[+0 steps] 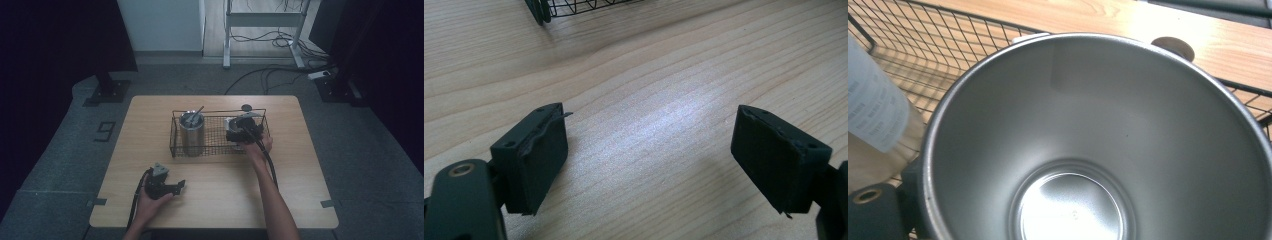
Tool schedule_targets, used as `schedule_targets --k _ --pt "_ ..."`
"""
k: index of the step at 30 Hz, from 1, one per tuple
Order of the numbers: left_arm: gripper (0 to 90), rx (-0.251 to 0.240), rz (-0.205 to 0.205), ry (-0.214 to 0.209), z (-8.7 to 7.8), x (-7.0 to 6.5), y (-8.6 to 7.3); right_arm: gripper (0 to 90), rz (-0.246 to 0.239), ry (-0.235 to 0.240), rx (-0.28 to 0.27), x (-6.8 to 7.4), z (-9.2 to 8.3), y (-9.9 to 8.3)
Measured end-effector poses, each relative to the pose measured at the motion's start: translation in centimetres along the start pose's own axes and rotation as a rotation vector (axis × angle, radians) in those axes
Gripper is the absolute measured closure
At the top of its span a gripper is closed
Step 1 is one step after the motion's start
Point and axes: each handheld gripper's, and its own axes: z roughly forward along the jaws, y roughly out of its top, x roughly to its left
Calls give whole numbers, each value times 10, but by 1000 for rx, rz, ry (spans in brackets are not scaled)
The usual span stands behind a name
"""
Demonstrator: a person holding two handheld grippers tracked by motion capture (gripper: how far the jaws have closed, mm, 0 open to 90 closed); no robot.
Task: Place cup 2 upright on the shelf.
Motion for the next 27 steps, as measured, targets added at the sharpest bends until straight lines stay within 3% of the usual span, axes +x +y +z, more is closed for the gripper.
schedule_targets --k 12,20,27 --pt "154 0 1 1 0 0 0 70 6 -12 27 -1 4 -3" --pt "154 1 2 4 0 0 0 69 46 -1 47 -7 8 -11" --pt "154 1 5 7 0 -1 0 63 20 -9 77 -8 4 -14"
